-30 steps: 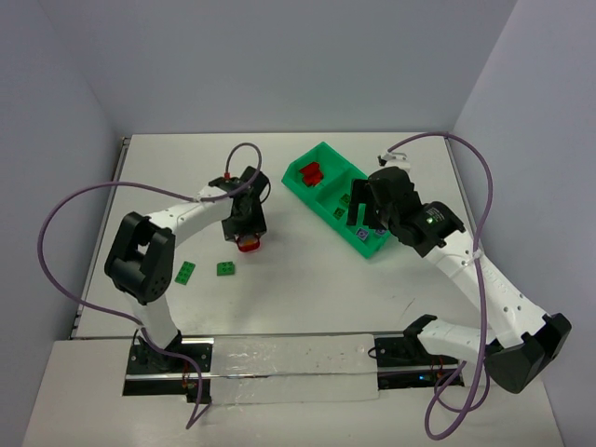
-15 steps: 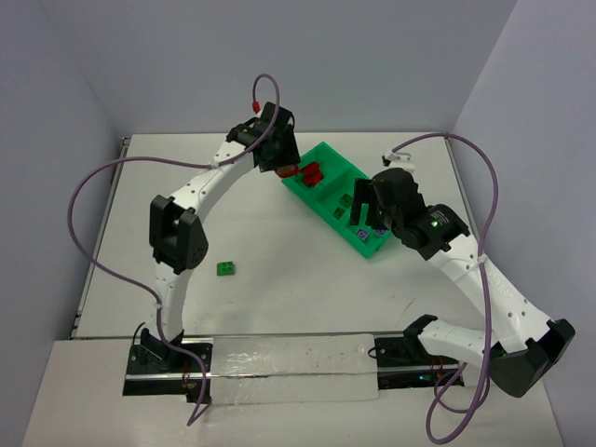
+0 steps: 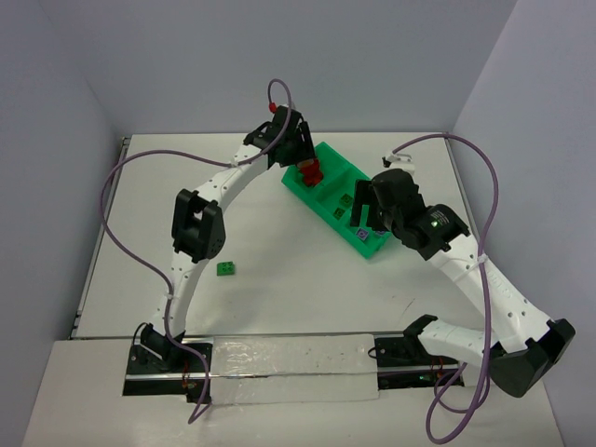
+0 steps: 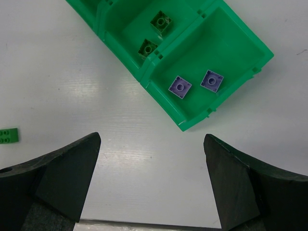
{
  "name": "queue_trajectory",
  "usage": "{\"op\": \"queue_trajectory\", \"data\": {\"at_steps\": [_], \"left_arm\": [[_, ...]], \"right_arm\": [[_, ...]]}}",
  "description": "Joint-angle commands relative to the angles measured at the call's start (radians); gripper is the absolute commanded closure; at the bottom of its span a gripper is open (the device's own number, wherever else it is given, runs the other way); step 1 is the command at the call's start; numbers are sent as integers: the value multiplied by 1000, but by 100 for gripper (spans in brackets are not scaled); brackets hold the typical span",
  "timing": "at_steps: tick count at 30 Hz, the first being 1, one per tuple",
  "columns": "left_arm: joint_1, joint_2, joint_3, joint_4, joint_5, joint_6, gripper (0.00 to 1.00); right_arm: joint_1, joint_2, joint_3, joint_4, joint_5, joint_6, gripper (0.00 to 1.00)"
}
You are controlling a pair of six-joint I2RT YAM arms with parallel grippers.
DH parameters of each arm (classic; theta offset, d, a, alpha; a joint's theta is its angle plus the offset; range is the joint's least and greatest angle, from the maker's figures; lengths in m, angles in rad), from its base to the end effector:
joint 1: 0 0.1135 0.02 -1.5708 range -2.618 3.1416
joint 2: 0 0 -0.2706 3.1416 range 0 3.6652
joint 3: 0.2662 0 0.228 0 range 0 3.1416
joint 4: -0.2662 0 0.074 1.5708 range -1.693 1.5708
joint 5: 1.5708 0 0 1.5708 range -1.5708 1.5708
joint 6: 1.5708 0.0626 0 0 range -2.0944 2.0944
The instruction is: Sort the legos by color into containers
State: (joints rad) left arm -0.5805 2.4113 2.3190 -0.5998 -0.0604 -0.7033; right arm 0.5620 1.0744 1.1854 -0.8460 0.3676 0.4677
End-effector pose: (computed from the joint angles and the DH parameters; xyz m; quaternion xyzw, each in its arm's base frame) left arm 0.4630 -0.2992 0.2464 -0.0683 0.9021 -0.2327 0.3569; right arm 0.1824 0.0882 0.3466 0.0317 0.9010 0.0511 0.4295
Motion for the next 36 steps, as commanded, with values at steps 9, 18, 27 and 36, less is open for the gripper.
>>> {"op": "queue_trajectory", "data": {"at_steps": [9, 18, 27, 36], "left_arm": [[5, -11, 62, 147, 130, 25, 1], [5, -403, -275, 103, -16, 111, 1], [4, -853, -955, -131, -290, 38, 2], [-2, -1034, -1244, -267, -294, -204, 1]], "right_arm": [[-7, 12, 25, -19, 24, 20, 5], [-7, 7, 16, 1, 10, 19, 5], [-4, 0, -29, 56, -25, 14, 5], [4, 7, -49, 93, -58, 5, 5]]}}
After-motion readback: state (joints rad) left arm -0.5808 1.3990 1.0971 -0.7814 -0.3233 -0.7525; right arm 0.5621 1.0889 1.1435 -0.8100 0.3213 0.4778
